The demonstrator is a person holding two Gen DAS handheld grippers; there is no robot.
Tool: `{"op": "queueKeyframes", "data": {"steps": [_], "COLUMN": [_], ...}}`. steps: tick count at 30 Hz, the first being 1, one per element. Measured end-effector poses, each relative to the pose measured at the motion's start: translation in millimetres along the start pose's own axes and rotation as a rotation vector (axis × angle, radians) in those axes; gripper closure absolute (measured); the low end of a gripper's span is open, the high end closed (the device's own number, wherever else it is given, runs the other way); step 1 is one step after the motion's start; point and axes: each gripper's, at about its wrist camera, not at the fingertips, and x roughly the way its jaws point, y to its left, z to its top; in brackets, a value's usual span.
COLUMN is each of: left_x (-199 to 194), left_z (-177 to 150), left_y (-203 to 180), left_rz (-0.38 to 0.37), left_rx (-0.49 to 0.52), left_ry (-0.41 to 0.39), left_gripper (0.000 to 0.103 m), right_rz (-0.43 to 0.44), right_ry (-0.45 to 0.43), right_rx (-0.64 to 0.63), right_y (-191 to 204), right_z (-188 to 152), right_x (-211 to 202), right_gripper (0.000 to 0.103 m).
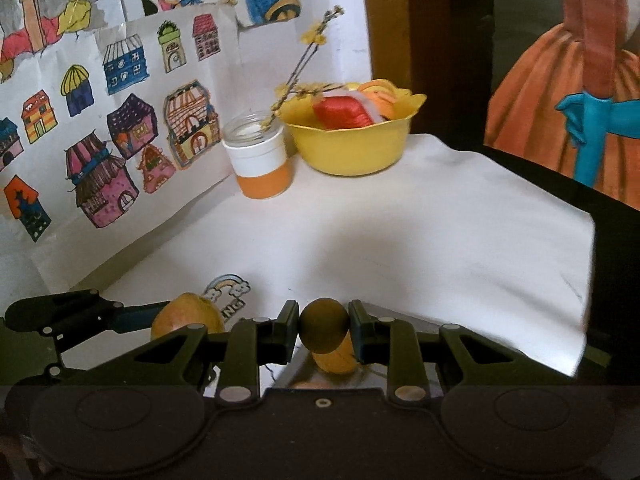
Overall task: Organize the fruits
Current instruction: 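Carry the pear in the left tool over the tray while the right tool carries the small brown fruit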
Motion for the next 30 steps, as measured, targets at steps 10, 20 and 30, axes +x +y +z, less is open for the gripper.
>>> {"op": "queueKeyframes", "data": {"steps": [10,20,30], "left_x": [-3.7,-10.3,-23.5], "left_z": [-0.6,-10.4,-21.0], "left_y": [-42.0,-86.1,-119.0], "left_rz": [-0.052,-0.106,-0.147], "left_rx": [0.038,0.102,0.169], "left_ry": [-0.007,-0.019,-0.047], "left_gripper": [0.047,0.047,0.047], "right_rz": [-0.044,-0.064,-0.066], "right_ry": [0.001,0.017,0.03], "right_rx": [0.055,0.105,0.131], "right_y": [-32.7,-56.2,-67.5], "right_z": [-30.8,-63.9,-94.7], "right_x": [-29.0,-46.0,-59.3], "right_gripper": [0.074,0.074,0.074]}}
